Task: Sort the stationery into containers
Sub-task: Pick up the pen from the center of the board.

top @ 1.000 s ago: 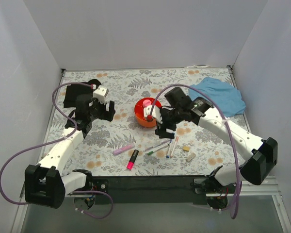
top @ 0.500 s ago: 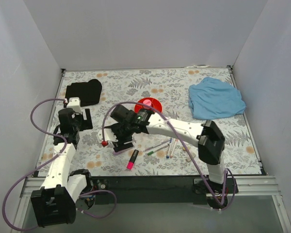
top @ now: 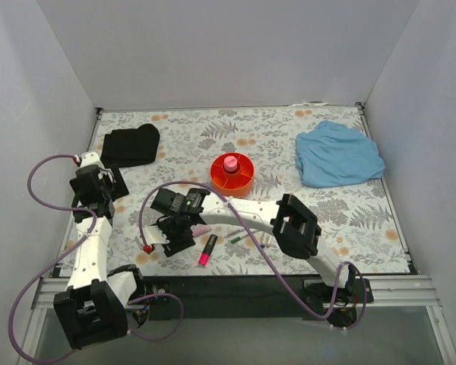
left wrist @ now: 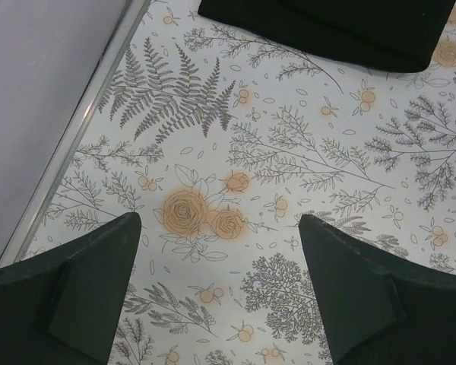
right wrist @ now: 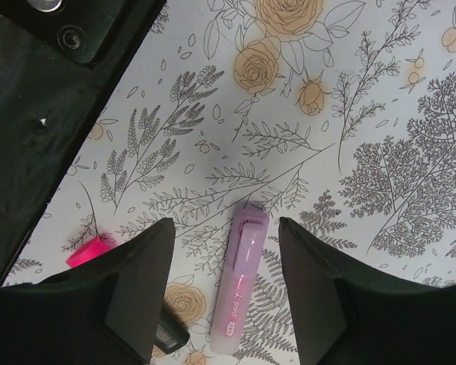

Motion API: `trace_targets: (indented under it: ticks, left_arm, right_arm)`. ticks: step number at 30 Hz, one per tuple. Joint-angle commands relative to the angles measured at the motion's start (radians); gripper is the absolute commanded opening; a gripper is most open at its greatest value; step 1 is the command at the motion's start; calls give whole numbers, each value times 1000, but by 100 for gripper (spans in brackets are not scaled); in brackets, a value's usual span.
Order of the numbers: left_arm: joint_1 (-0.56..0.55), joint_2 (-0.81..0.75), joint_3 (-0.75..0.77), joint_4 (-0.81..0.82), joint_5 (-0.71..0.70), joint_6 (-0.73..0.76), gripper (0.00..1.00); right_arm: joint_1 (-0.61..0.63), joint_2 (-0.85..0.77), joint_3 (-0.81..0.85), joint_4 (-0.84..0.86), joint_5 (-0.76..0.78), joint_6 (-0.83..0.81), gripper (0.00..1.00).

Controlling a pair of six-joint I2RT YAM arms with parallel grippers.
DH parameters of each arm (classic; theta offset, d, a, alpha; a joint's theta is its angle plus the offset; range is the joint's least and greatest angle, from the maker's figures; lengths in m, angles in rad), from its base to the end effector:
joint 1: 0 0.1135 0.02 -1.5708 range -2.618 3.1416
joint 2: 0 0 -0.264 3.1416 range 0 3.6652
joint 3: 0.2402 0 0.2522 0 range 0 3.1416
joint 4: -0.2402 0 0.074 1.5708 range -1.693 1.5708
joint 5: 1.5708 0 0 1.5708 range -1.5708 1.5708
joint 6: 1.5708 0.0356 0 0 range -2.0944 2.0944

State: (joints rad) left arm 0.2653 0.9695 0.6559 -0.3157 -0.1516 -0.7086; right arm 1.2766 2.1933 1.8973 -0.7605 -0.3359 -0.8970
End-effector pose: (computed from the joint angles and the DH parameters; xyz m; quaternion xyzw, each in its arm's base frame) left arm 0.2017 0.0604 0.2484 -0.4462 0.7693 -0.0336 0.4560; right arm 0.1276 0.4615 0.2202 -0.8638 0.4061 0.2061 0.2157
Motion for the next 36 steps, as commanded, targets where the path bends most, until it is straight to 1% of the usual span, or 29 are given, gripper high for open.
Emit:
trace_targets:
  ticks: [1,6,17,26,31,32,35,36]
  left_arm:
    - [-18,-28,39,-23,-26,-26,87]
    - [-35,-32,45,-45,-6,-28,87]
    - [-40,-41,37,-56,14,-38,87]
    - [-40,-48,25,-43,12,-23,87]
    - [-40,-52,25,-37,11,-15,87]
    - [-41,-52,27,-37,11,-11,87]
    - [-41,-54,24,-39,7,-9,87]
    - [-40,-52,24,-39,6,-6,87]
  right_arm:
    - [-10,6,9,-10,12,13,65]
    - [-25,45,35,-8,44,46,63]
    - [-72,95,26,12,92,61,61]
    - [-69,112,28,23,61,93,55]
    - [-56,100,-6,26,57,93,55]
    - [-56,100,-7,27,55,99,54]
    - [-49,111,-4,29,54,101,45]
    - [-49,115,0,30,57,101,36]
